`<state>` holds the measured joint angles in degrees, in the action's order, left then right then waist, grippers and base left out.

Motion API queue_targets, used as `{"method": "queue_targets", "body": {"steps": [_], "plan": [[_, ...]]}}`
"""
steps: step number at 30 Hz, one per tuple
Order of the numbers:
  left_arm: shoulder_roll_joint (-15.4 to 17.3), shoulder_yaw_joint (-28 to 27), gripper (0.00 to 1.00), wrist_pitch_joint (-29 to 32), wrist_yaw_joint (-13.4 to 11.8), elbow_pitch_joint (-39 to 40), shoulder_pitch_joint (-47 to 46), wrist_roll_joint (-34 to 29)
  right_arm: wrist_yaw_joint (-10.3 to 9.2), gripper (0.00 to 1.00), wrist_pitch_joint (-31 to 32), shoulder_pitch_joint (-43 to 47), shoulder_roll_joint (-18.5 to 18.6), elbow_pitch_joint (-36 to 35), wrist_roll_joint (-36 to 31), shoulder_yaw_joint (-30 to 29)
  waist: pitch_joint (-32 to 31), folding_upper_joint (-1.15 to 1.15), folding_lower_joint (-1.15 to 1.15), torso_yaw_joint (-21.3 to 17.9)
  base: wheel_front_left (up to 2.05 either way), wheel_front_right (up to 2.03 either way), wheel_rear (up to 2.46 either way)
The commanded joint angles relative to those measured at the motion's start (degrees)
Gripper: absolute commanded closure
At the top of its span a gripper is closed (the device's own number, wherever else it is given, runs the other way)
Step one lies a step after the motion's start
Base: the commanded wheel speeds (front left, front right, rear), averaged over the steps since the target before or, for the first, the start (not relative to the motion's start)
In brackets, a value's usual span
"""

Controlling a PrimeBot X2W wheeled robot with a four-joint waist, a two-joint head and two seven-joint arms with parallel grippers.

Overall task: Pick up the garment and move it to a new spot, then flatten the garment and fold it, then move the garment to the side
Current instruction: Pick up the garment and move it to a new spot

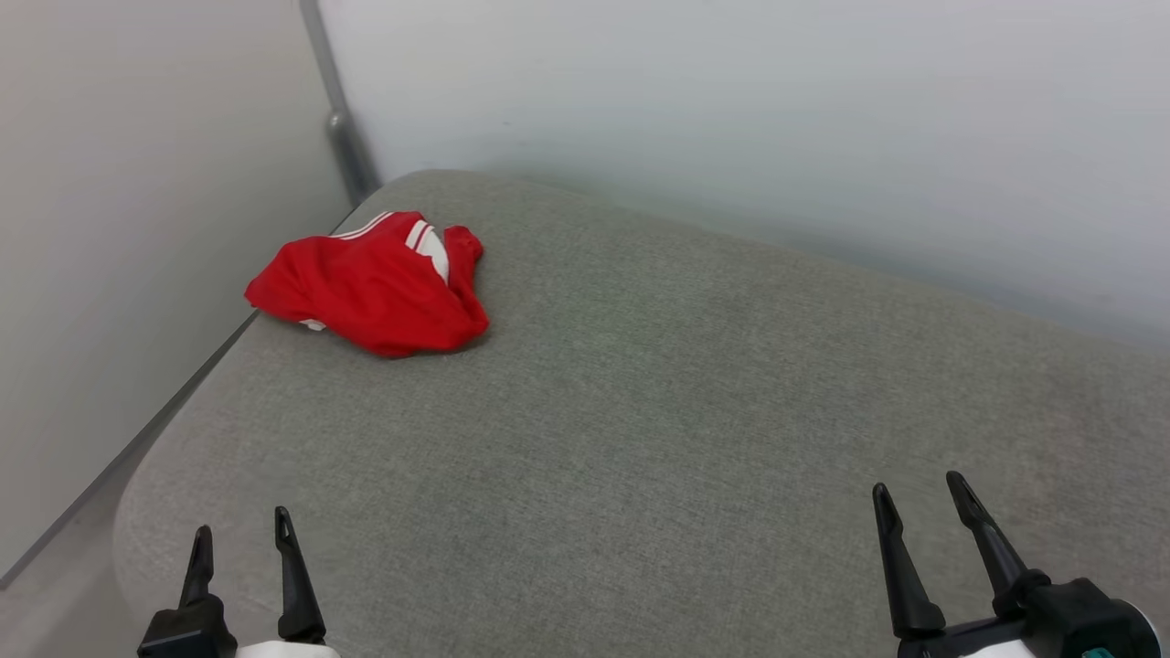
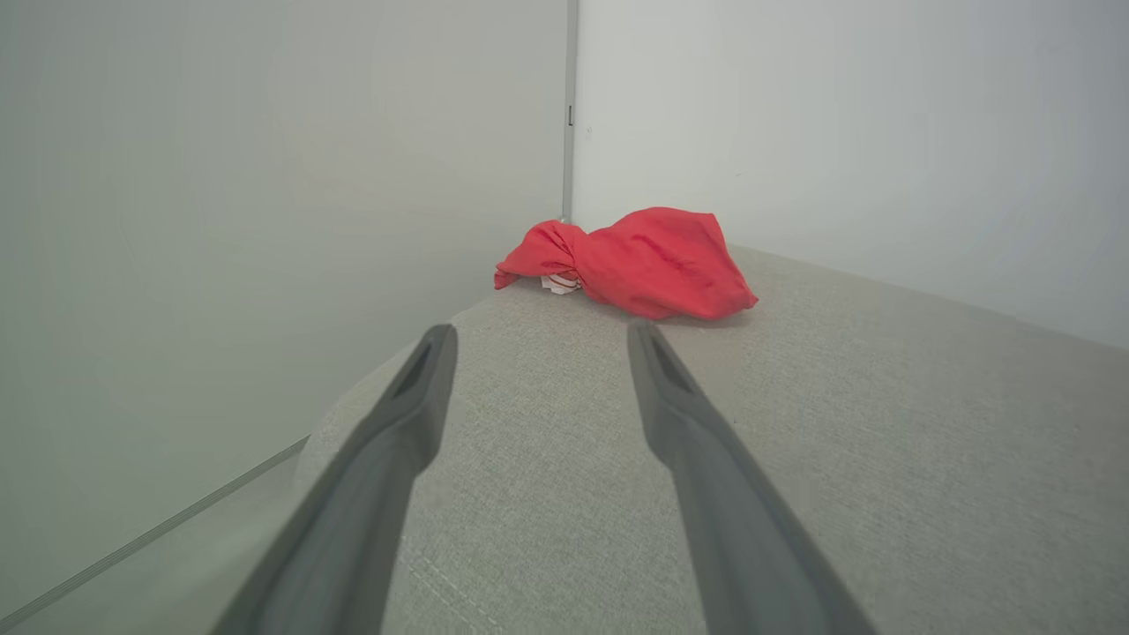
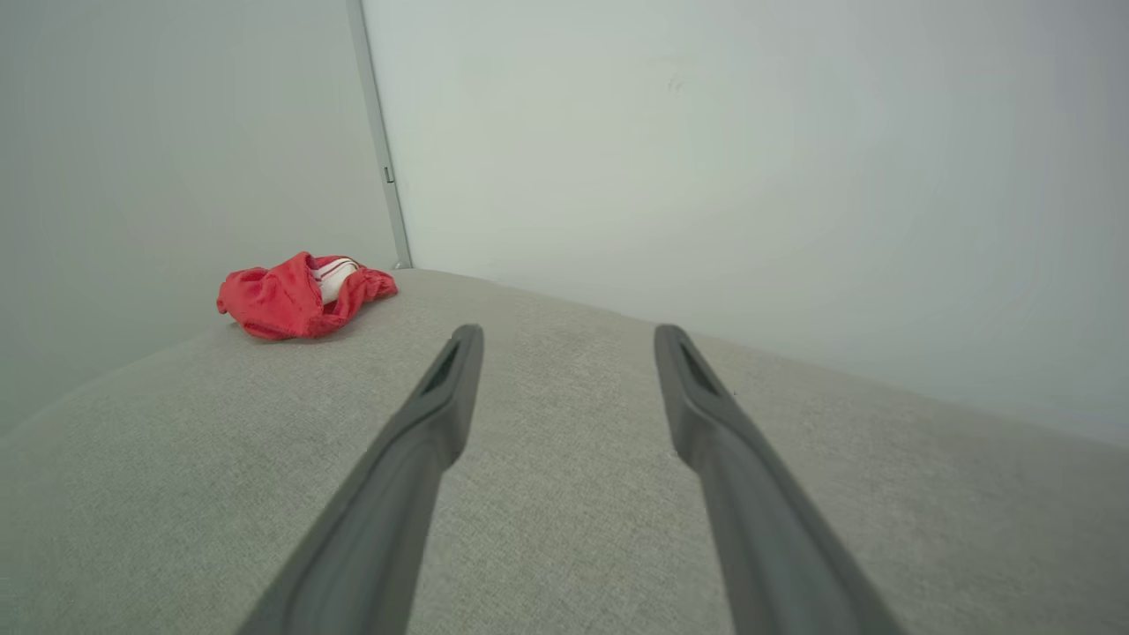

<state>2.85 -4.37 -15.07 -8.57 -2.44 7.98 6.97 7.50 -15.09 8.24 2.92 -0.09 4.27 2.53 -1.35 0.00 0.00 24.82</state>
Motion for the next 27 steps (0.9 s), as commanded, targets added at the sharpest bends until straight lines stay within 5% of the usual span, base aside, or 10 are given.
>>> {"method": "queue_targets", "body": {"steps": [1, 16, 27], "plan": [[0.05, -0.12, 0.00, -0.16, -0.06, 0.08, 0.43, 0.13, -0.02, 0.00, -0.12, 0.34, -0.06, -0.10, -0.39, 0.04, 0.12, 0.00, 0.00, 0.70, 0.00, 0.00, 0.00], [2.26, -4.95, 0.00, -0.16, 3.60, -3.41, -10.64, 0.67, -0.03, 0.00, -0.12, -2.15, -0.07, -0.69, -3.38, -0.82, 3.94, 0.00, 0.00, -0.94, 0.00, 0.00, 0.00], [10.72, -9.98, 0.00, -0.09, 9.83, -11.64, -34.65, 6.07, -0.03, 0.00, -0.12, -6.53, -0.07, -4.54, -9.52, -2.87, 16.05, 0.00, 0.00, -5.14, 0.00, 0.00, 0.00]]}}
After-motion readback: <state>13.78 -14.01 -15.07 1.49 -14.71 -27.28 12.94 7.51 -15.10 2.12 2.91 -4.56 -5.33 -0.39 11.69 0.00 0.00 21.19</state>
